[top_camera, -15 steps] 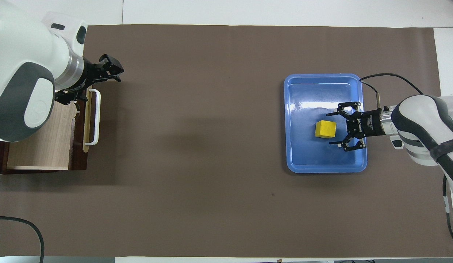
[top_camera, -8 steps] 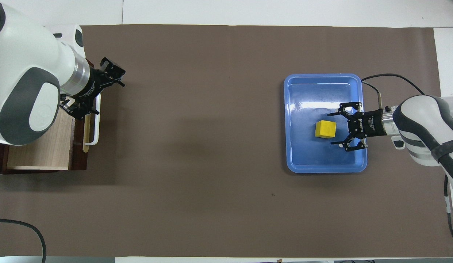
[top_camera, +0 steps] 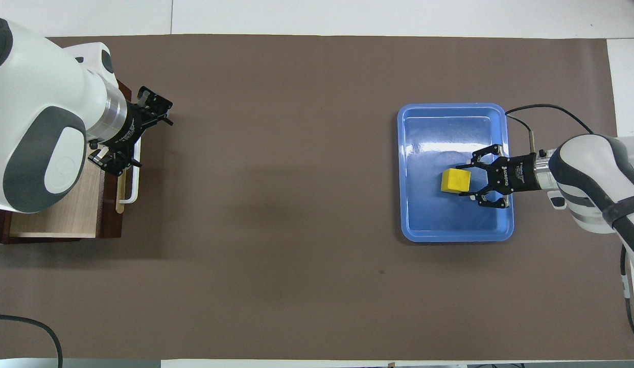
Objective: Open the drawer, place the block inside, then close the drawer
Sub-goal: 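Grasp the yellow cube in the blue tray with the right gripper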
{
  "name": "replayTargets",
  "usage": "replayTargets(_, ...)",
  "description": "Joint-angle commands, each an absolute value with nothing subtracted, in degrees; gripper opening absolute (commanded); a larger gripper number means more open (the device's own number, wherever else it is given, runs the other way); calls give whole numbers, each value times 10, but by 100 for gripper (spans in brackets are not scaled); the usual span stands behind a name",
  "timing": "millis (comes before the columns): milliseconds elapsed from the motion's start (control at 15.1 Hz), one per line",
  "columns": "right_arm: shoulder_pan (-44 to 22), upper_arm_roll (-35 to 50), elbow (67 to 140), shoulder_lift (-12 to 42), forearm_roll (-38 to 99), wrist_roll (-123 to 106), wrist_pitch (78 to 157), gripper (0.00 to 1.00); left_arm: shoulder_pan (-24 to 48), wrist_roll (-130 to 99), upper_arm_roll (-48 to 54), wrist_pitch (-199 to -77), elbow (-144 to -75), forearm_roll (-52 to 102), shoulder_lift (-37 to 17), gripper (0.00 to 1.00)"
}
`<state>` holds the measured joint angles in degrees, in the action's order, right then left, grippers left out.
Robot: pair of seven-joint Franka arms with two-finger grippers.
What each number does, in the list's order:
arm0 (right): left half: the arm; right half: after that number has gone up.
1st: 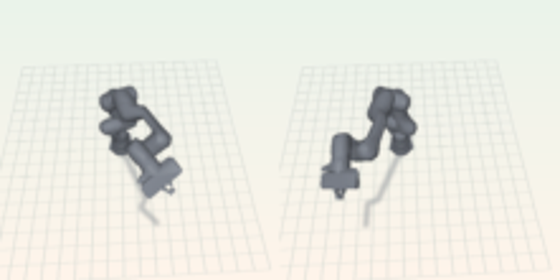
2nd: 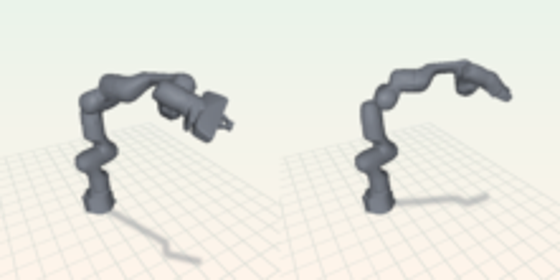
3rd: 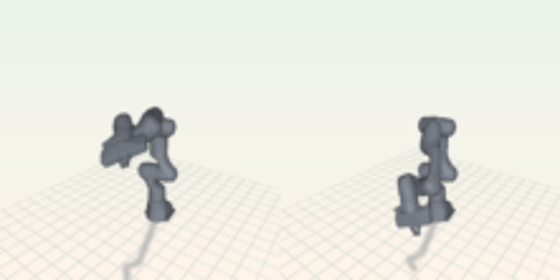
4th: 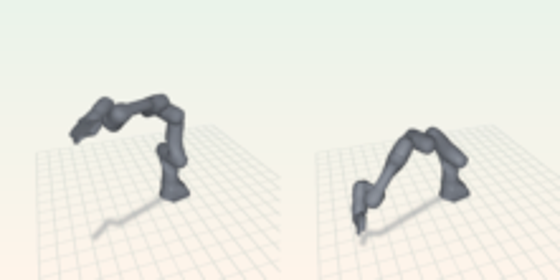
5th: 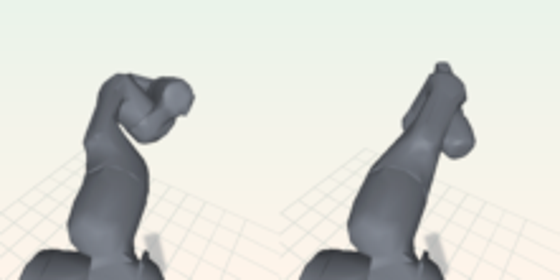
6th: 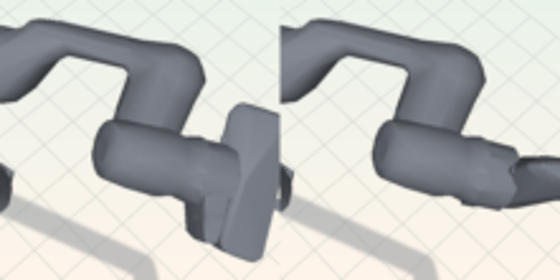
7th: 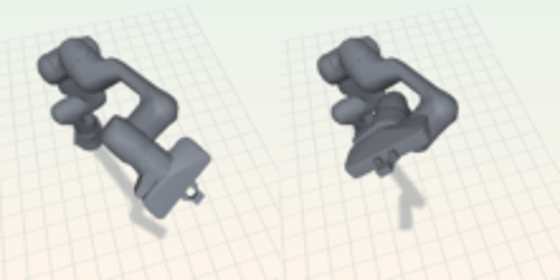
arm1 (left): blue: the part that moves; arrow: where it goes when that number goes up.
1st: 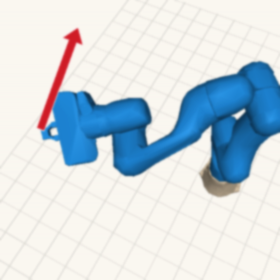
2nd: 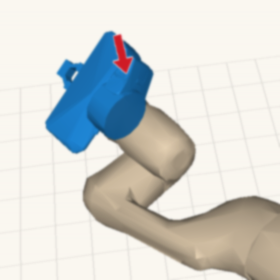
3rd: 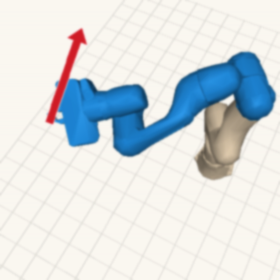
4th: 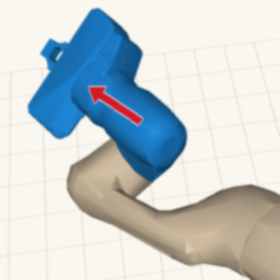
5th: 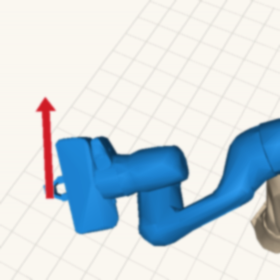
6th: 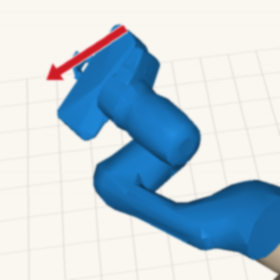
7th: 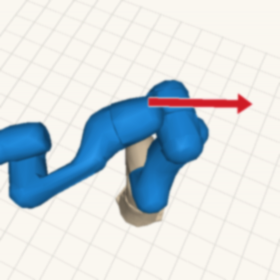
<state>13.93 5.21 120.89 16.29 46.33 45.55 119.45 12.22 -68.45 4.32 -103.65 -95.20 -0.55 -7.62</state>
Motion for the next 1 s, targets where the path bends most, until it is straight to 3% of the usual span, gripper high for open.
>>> replayTargets(0,141,55,1217,159,482,430,1206,0,119,-693,43,-1042,-975,4,-58,100)
replayTargets(199,140,55,1201,161,481,433,1196,0,125,-712,43,-1031,-974,4,-57,100)
replayTargets(531,119,55,1109,163,472,510,1119,0,127,-755,43,-1033,-976,4,-57,100)
replayTargets(930,6,55,1016,163,472,694,1114,0,171,-916,46,-1049,-968,22,-79,100)
